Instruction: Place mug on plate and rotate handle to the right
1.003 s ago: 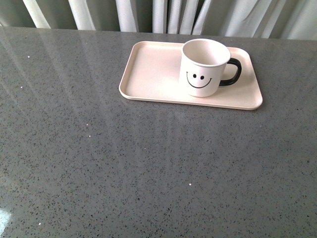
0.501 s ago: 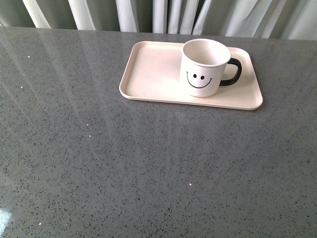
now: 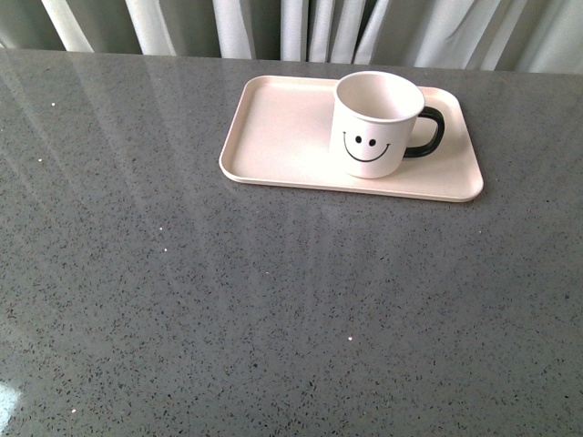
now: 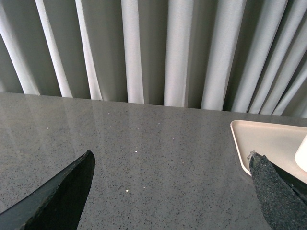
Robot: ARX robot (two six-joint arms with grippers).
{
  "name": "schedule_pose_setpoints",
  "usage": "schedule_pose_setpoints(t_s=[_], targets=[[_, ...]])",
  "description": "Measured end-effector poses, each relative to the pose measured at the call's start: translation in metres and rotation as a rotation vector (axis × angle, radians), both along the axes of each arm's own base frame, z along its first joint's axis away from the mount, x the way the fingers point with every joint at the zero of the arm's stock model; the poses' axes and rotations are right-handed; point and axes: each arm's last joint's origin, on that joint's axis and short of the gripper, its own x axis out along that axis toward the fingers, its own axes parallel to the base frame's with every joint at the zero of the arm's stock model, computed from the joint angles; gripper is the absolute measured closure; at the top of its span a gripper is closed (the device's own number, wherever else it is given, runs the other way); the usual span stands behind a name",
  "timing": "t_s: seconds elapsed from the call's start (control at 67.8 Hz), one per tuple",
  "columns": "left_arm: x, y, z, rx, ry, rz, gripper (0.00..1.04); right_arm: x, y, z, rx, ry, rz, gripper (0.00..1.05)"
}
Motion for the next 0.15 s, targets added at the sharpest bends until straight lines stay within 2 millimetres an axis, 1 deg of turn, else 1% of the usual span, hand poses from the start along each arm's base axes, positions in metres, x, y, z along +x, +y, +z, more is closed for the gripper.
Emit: schedule_pose_setpoints(t_s=[0.147], targets=[[0.0,0.0,0.0,0.0,0.0,0.0,0.09,0.0,0.0,0.0,0.0,0.0,0.0,0.09]])
